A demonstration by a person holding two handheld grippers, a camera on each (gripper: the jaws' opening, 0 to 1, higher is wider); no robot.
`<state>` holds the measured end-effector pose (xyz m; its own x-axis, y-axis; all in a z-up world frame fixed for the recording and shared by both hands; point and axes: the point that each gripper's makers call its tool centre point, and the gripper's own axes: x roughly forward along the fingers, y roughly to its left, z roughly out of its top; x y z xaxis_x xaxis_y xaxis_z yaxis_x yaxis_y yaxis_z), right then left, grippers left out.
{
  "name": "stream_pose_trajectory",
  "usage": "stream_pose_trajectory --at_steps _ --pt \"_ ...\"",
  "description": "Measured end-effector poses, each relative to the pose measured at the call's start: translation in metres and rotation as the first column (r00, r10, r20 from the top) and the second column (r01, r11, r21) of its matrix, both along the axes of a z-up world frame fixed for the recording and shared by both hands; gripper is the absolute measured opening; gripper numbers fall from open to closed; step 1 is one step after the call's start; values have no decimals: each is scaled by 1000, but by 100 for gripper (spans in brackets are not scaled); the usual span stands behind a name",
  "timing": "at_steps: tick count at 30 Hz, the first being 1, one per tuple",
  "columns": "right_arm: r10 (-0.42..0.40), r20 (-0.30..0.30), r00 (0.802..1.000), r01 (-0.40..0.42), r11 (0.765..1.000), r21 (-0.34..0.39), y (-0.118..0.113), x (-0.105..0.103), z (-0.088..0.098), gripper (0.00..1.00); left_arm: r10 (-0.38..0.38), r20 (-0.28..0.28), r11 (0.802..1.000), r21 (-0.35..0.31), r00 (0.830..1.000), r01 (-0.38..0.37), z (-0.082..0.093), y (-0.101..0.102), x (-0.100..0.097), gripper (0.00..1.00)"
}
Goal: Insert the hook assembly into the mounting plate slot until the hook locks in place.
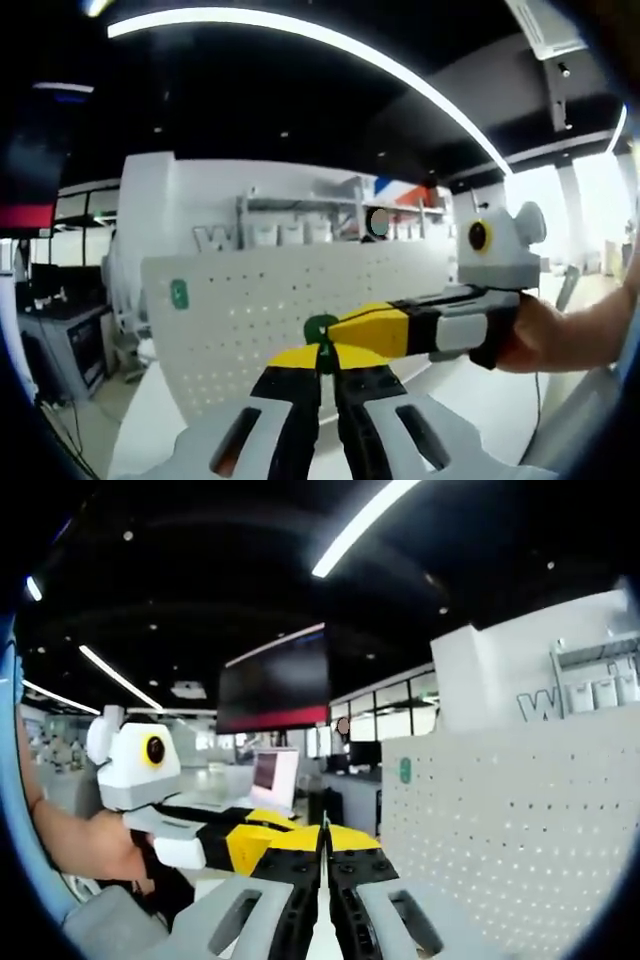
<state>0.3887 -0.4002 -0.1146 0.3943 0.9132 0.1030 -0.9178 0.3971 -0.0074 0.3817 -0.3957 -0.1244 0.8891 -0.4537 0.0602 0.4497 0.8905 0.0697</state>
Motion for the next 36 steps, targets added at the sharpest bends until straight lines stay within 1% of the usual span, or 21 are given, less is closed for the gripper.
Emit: stream_pose_trajectory --at_steps 3,5,8,11,18,20,22,27,36 --pt "7 -1 1000 -7 1000 -7 1 -1 0 0 7 9 1000 18 1000 -7 0 1 -1 4" --pt "11 0 1000 -11 1000 -14 2 -1 1 0 19 21 999 44 1000 -20 1 1 -2 4" --pt "13 10 1000 -12 999 -34 4 -2 -1 0 38 30 994 98 999 -40 -1 3 -2 4" --pt "17 13 1000 -17 1000 -27 4 -3 1 2 53 30 988 144 998 -57 -5 4 -1 4" --pt "14 21 1000 -13 998 -56 5 0 -3 0 61 28 986 152 998 -64 -8 6 -1 4" --pt "15 17 1000 -14 998 -53 5 0 -2 0 60 28 986 153 998 -64 -8 6 0 4" --pt "25 -4 1000 -25 999 -34 5 0 -1 0 62 29 987 147 998 -65 -7 6 0 4" --pt "20 1 1000 -20 999 -36 5 0 0 0 65 33 990 123 997 -69 -6 7 1 4" --pt "5 -4 1000 -6 999 -34 4 4 -1 0 70 44 991 115 997 -74 -5 6 3 6"
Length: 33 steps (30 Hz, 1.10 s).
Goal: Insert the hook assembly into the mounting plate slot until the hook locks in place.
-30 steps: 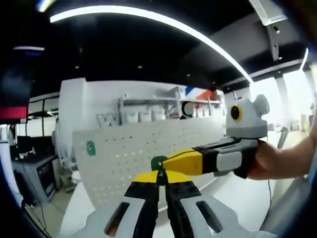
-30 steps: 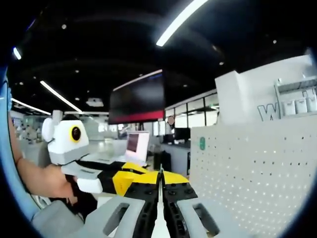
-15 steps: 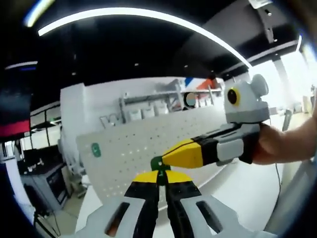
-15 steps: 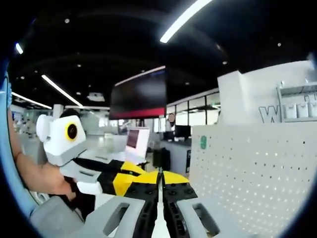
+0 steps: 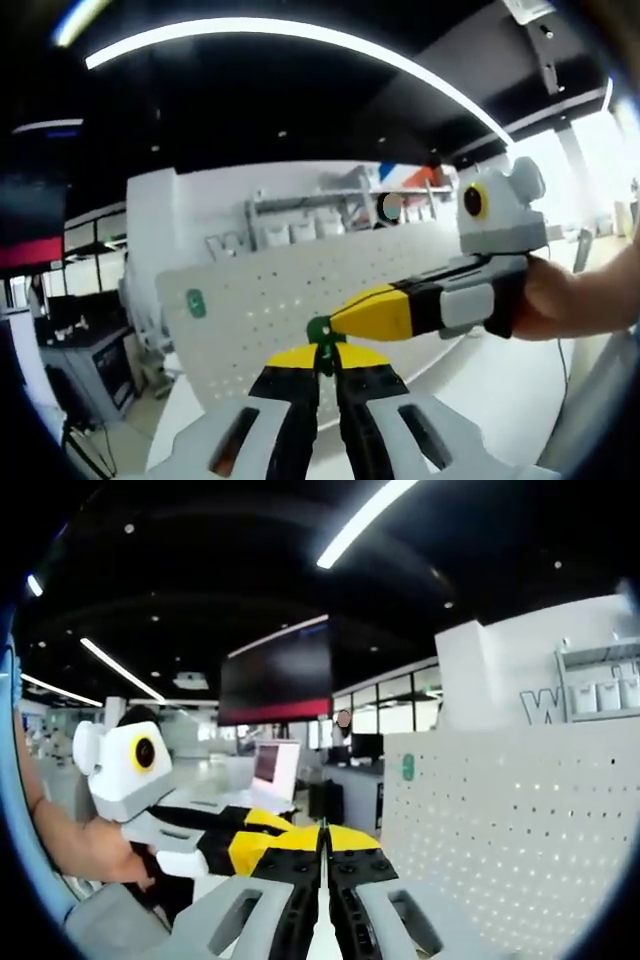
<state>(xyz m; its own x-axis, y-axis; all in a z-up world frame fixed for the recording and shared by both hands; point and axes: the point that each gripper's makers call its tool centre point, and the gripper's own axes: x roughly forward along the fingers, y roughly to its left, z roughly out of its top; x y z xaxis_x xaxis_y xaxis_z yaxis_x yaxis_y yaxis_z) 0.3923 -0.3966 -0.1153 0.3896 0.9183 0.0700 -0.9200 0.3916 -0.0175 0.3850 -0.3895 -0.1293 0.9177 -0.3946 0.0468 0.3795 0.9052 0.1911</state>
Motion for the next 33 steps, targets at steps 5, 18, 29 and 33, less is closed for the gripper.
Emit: stream_pose_trajectory --at_steps 5,18,29,33 --pt "-2 -7 1000 2 1000 -4 1 0 -2 0 4 2 1000 -2 1000 -4 -1 0 1 6" --pt "1 -17 1000 -1 1000 -3 3 1 -3 0 4 -10 1000 -13 1000 -4 -5 1 4 5" --pt "-5 -17 1000 5 1000 -10 2 0 -5 0 0 -5 1000 -14 1000 0 -6 -1 5 4" --pt "-5 -16 1000 5 1000 -9 2 1 -4 0 -1 1 1000 -6 1000 1 -5 -1 5 4"
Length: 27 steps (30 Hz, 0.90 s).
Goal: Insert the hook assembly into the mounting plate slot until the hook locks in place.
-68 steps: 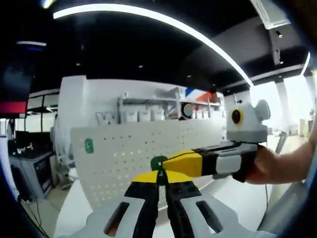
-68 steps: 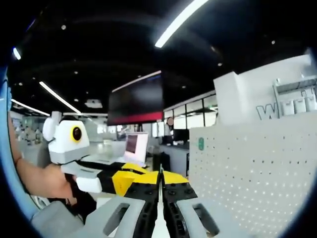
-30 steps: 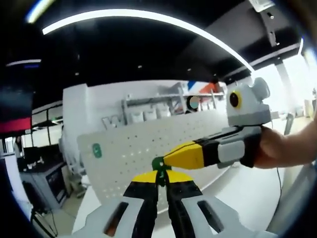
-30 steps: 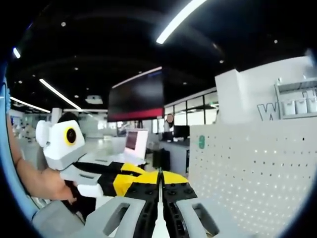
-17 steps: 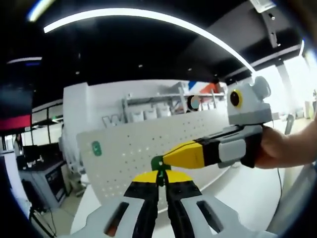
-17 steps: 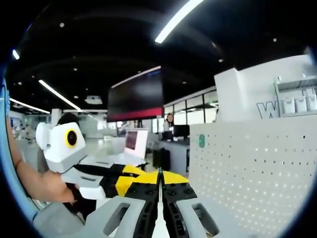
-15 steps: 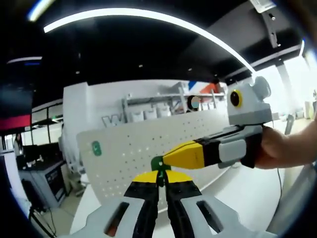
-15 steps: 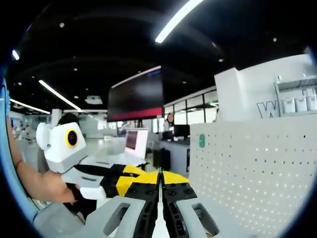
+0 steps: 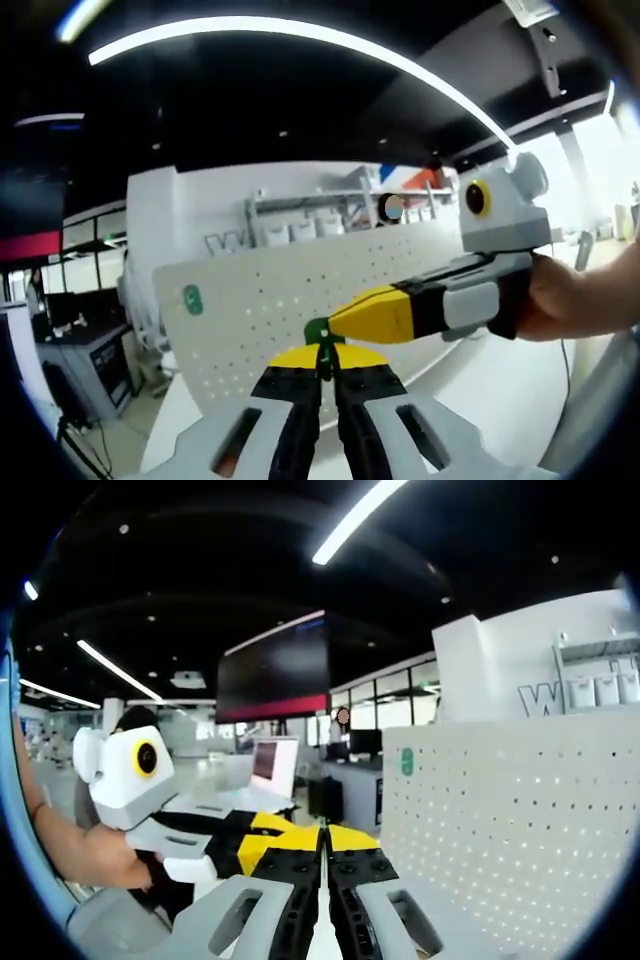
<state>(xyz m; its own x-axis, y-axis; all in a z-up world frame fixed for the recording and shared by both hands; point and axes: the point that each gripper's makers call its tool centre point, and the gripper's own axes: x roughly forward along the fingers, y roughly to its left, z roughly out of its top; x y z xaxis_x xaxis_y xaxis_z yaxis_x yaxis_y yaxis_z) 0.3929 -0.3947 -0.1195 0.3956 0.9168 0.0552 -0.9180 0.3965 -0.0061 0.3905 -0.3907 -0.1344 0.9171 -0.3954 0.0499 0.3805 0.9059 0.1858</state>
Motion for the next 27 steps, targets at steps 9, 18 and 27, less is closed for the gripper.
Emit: stream_pose_trajectory --at_steps 9,18,27 --pt "-11 12 1000 12 1000 -12 -1 2 -2 0 -3 -7 1000 0 1000 3 -2 -1 2 3" --pt "-22 44 999 23 999 -34 -2 3 -2 0 -7 -7 1000 9 1000 7 -2 -2 3 3" --pt "-37 49 998 39 998 -52 -5 6 -3 5 0 -11 1000 21 1000 0 -2 0 4 3"
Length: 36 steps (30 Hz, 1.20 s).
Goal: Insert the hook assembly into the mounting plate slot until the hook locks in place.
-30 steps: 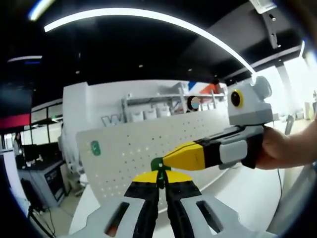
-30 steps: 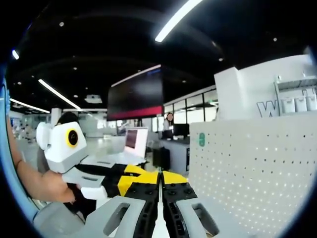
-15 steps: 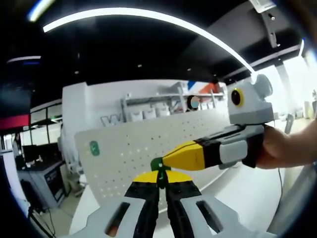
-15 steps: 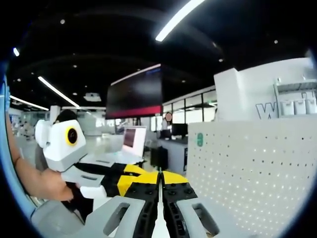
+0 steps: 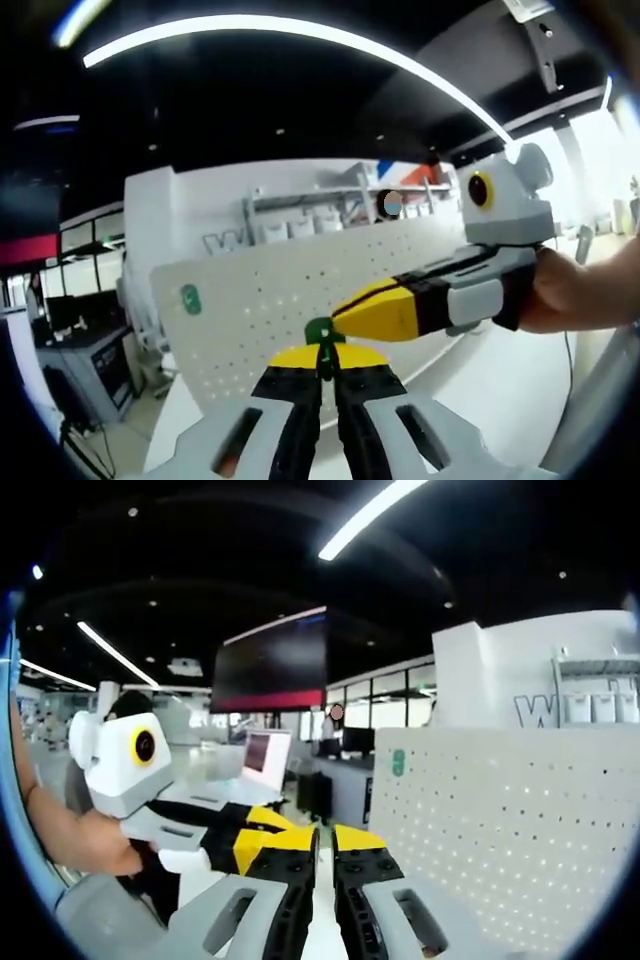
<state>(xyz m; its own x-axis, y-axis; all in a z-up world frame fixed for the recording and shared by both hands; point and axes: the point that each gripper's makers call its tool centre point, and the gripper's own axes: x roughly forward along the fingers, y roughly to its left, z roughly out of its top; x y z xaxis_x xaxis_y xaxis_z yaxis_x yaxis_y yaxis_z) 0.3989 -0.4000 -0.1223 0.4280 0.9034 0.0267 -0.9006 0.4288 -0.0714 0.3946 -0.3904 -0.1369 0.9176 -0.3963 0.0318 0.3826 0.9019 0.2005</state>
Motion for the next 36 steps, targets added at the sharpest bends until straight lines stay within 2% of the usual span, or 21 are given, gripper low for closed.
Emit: stream_pose_trajectory --at_steps 6,14,19,25,36 --pt "-7 14 1000 7 1000 -25 -5 -1 -1 10 7 -5 1000 0 1000 -7 1 5 1 3" --pt "-30 27 999 31 997 -66 -17 3 -5 25 11 -2 1000 3 1000 -11 2 6 6 3" --pt "-43 34 998 46 996 -80 -26 4 -5 31 15 -8 1000 2 1000 -15 1 8 10 3" --pt "-67 29 997 70 993 -100 -40 8 -8 33 21 -2 1000 0 1000 -21 4 9 14 3" --pt "-105 40 994 110 983 -147 -64 13 -15 47 39 0 999 -14 999 -39 9 16 27 3"
